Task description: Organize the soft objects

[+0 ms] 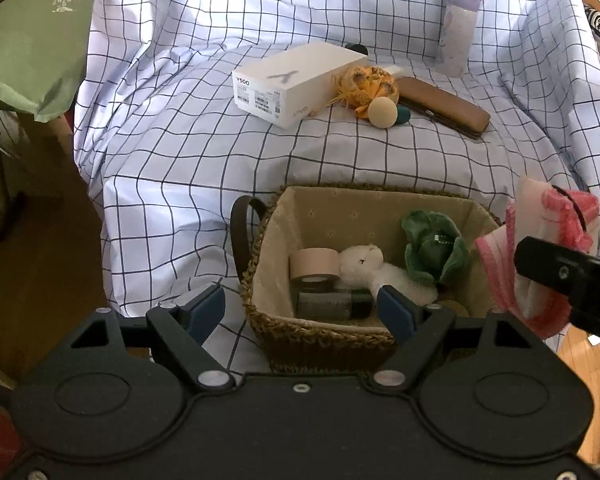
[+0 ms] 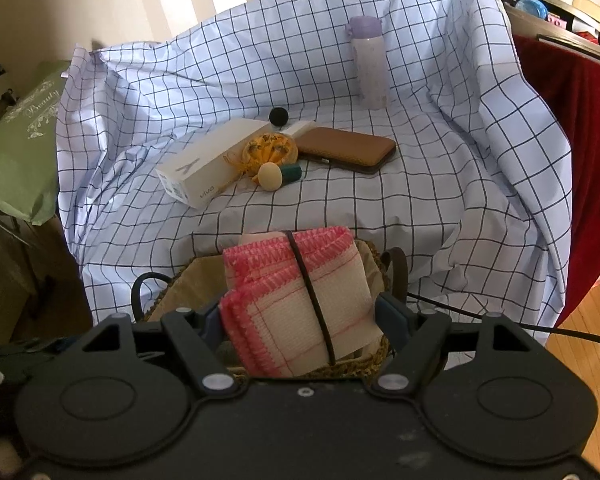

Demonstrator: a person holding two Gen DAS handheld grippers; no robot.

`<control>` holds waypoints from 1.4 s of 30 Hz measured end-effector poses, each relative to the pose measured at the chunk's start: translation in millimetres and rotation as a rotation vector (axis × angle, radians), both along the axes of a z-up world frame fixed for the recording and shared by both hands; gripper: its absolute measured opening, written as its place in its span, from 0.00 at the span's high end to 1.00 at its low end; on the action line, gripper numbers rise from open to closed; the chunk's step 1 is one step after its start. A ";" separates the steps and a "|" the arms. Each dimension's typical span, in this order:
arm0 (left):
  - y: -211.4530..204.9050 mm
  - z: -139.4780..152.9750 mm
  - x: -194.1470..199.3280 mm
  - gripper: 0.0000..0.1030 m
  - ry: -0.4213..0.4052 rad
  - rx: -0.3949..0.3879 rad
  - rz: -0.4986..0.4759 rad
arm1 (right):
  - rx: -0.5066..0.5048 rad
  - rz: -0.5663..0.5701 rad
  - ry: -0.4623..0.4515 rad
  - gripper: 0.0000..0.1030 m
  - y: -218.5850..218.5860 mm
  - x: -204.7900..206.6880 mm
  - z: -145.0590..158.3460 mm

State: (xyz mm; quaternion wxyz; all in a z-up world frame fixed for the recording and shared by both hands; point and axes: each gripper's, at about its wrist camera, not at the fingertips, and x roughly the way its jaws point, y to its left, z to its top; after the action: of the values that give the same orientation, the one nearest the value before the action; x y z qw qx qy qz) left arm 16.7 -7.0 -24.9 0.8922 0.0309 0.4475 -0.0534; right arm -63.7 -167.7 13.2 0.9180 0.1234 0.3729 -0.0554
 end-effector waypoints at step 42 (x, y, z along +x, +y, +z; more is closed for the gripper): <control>3.3 1.5 1.5 0.23 -0.001 0.002 0.011 | 0.005 -0.020 0.016 0.22 -2.5 -2.3 -2.9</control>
State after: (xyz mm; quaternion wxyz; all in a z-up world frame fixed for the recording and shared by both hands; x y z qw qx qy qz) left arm 18.2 -3.8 -23.4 0.8926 0.0295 0.4474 -0.0481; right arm -66.0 -170.2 10.3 0.9141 0.1289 0.3791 -0.0645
